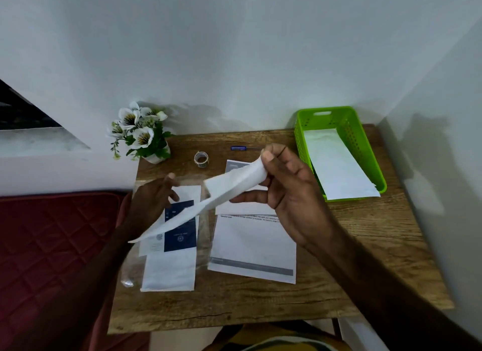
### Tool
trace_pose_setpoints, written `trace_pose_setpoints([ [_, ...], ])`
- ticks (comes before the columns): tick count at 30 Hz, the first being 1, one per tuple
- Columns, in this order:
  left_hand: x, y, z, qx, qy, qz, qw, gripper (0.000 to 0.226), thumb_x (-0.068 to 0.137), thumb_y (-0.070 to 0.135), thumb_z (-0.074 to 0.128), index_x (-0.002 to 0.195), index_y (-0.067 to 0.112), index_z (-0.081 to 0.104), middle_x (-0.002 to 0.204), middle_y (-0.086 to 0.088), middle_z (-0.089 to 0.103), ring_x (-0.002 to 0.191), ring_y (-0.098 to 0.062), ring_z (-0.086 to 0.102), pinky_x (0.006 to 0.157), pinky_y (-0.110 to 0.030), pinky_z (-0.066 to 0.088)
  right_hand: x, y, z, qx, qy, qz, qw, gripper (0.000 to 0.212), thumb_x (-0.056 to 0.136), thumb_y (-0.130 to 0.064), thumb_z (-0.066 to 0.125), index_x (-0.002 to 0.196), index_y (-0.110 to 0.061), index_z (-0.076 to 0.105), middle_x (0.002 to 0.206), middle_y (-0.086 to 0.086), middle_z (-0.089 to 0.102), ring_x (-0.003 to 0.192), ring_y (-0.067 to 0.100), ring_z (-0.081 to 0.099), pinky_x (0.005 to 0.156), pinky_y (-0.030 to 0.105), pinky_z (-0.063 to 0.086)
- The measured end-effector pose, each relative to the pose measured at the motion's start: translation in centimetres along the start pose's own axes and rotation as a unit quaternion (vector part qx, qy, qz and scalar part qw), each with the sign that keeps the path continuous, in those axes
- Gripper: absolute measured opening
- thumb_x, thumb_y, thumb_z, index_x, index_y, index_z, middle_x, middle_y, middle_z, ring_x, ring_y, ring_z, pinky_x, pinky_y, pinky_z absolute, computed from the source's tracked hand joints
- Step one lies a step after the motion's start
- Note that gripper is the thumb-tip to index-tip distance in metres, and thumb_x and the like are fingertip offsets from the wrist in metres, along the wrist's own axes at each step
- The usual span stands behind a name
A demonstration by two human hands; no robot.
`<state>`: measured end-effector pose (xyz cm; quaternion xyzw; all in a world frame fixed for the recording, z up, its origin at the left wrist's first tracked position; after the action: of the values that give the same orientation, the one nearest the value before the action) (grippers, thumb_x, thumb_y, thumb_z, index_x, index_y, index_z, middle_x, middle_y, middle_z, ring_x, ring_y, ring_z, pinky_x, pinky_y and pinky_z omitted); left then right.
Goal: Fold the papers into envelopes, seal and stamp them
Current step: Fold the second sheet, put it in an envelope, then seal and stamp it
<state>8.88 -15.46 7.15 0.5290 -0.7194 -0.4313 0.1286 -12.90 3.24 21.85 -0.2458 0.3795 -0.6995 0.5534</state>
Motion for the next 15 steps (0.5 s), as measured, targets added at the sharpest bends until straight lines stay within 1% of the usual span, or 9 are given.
trace_pose_setpoints([
  [1, 0.0, 0.0, 0.5, -0.057, -0.050, -0.080, 0.994, 0.058, 0.103, 0.061, 0.037, 0.071, 0.028, 0.072, 0.072, 0.013, 0.076, 0.061, 0.001, 0.065, 0.069, -0.032, 0.047, 0.4, 0.0, -0.5, -0.003, 0.005, -0.004, 1.000, 0.005, 0.092, -0.024, 0.059, 0.094, -0.019, 0.061, 0.084, -0.006, 0.065, 0.088, 0.016, 0.071, 0.069, 0.050, 0.063],
  [2, 0.0, -0.5, 1.2, -0.098, -0.126, -0.164, 0.974, 0.071, 0.096, 0.073, 0.033, 0.075, 0.023, 0.078, 0.077, 0.007, 0.078, 0.064, -0.004, 0.068, 0.067, -0.031, 0.046, 0.7, 0.1, -1.0, -0.006, 0.010, -0.005, 1.000, 0.004, 0.094, -0.021, 0.058, 0.095, -0.018, 0.059, 0.082, -0.006, 0.065, 0.084, 0.014, 0.070, 0.066, 0.046, 0.063],
  [3, -0.3, -1.0, 1.9, -0.133, -0.206, -0.229, 0.942, 0.081, 0.088, 0.083, 0.029, 0.089, 0.022, 0.081, 0.093, -0.005, 0.080, 0.074, -0.015, 0.071, 0.068, -0.032, 0.047, 0.9, 0.3, -1.4, -0.010, 0.015, -0.003, 1.000, 0.002, 0.096, -0.019, 0.058, 0.094, -0.017, 0.058, 0.081, -0.004, 0.065, 0.080, 0.013, 0.070, 0.063, 0.041, 0.062],
  [5, -0.6, -1.8, 2.8, -0.156, -0.331, -0.266, 0.892, 0.097, 0.082, 0.092, 0.028, 0.119, 0.014, 0.073, 0.120, -0.021, 0.072, 0.091, -0.029, 0.069, 0.074, -0.035, 0.050, 1.3, 1.0, -2.4, -0.021, 0.023, 0.010, 0.999, 0.006, 0.096, -0.017, 0.054, 0.092, -0.018, 0.059, 0.082, 0.002, 0.061, 0.076, 0.018, 0.068, 0.061, 0.035, 0.059],
  [6, -0.8, -2.1, 3.1, -0.158, -0.354, -0.261, 0.884, 0.100, 0.081, 0.093, 0.034, 0.124, 0.010, 0.070, 0.124, -0.023, 0.069, 0.093, -0.031, 0.066, 0.075, -0.036, 0.051, 1.5, 1.5, -2.9, -0.027, 0.025, 0.017, 0.999, 0.009, 0.096, -0.018, 0.052, 0.091, -0.018, 0.060, 0.085, 0.007, 0.057, 0.078, 0.021, 0.066, 0.062, 0.035, 0.059],
  [8, -1.1, -1.8, 3.5, -0.190, -0.354, -0.248, 0.882, 0.087, 0.071, 0.088, 0.060, 0.112, 0.013, 0.076, 0.115, -0.020, 0.071, 0.088, -0.029, 0.066, 0.072, -0.035, 0.051, 1.7, 2.5, -3.8, -0.033, 0.030, 0.028, 0.999, 0.016, 0.096, -0.018, 0.052, 0.088, -0.021, 0.066, 0.092, 0.016, 0.048, 0.083, 0.027, 0.059, 0.064, 0.036, 0.058],
  [11, -1.2, -1.4, 3.6, -0.255, -0.318, -0.195, 0.892, 0.069, 0.048, 0.058, 0.097, 0.098, 0.013, 0.081, 0.103, -0.016, 0.073, 0.081, -0.022, 0.072, 0.065, -0.029, 0.058, 1.4, 3.9, -5.2, -0.028, 0.044, 0.039, 0.998, 0.018, 0.097, -0.017, 0.055, 0.087, -0.022, 0.068, 0.095, 0.018, 0.051, 0.089, 0.028, 0.057, 0.067, 0.035, 0.058],
  [13, -0.9, -1.8, 3.2, -0.293, -0.262, -0.188, 0.900, 0.054, 0.059, 0.041, 0.097, 0.099, 0.010, 0.077, 0.107, -0.020, 0.075, 0.080, -0.024, 0.075, 0.062, -0.030, 0.061, 1.0, 4.9, -6.2, -0.037, 0.067, 0.040, 0.996, 0.014, 0.101, -0.015, 0.055, 0.093, -0.018, 0.065, 0.097, 0.015, 0.063, 0.094, 0.024, 0.062, 0.070, 0.033, 0.057],
  [15, -0.6, -2.6, 2.6, -0.311, -0.180, -0.194, 0.913, 0.023, 0.081, 0.029, 0.081, 0.099, 0.015, 0.074, 0.119, -0.022, 0.072, 0.087, -0.024, 0.073, 0.068, -0.032, 0.059, 0.5, 6.3, -7.6, -0.063, 0.140, 0.064, 0.986, 0.009, 0.102, -0.020, 0.055, 0.100, -0.017, 0.064, 0.103, 0.009, 0.071, 0.098, 0.019, 0.065, 0.071, 0.031, 0.056],
])
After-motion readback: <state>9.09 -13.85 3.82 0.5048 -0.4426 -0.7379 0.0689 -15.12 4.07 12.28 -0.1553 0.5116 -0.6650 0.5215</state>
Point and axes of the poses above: each hand's wrist, its own x-axis towards the middle knuckle, its own z-axis out of the palm, y = z × x, the point moved 5 cm from there along x, towards the middle knuckle
